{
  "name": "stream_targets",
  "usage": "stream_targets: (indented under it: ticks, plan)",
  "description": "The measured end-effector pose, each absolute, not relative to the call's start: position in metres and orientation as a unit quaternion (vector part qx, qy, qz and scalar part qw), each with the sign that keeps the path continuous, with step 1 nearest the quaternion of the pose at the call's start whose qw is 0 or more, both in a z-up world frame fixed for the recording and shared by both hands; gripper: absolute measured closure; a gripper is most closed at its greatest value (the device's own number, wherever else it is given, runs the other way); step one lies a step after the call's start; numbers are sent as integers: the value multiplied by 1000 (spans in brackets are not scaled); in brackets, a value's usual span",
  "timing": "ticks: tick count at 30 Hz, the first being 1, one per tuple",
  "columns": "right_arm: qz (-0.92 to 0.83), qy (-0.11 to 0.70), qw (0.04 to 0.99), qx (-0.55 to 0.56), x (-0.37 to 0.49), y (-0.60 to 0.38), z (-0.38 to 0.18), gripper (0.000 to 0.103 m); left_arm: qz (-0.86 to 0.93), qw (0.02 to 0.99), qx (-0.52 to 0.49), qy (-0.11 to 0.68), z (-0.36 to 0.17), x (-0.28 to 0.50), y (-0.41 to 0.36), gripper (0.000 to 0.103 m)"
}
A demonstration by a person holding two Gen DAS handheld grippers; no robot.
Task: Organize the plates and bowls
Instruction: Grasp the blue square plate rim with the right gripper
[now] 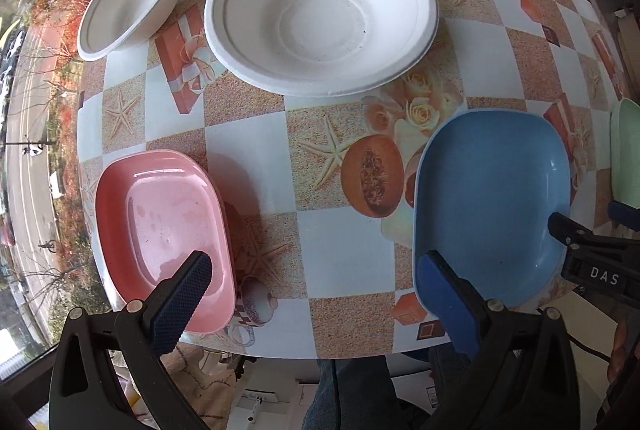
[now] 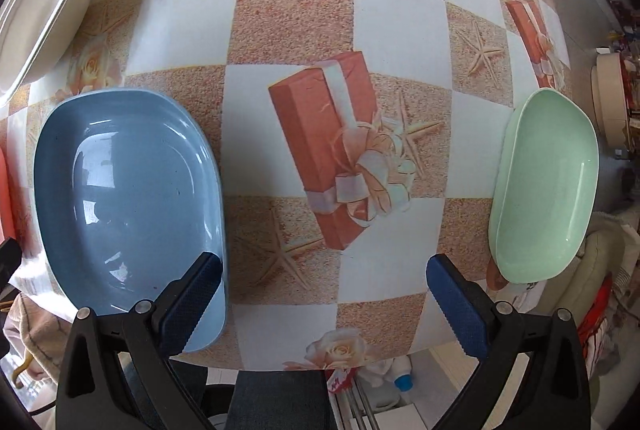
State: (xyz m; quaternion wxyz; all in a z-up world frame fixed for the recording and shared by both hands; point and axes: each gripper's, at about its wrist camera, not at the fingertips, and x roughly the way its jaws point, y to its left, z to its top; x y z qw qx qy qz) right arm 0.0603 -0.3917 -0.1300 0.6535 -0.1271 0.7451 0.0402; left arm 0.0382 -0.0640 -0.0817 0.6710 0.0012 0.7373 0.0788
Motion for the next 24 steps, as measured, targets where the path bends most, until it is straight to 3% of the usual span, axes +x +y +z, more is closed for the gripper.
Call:
stream_targets:
  ticks: [6,24]
  plan:
    - [51,755,652,-57,73,-409,-132,0,77,667,-6,741,-91,45,-75,0]
    - [86,747,658,-38,80,-380,-157,0,83,675,-28,733,-122,47,-78,0]
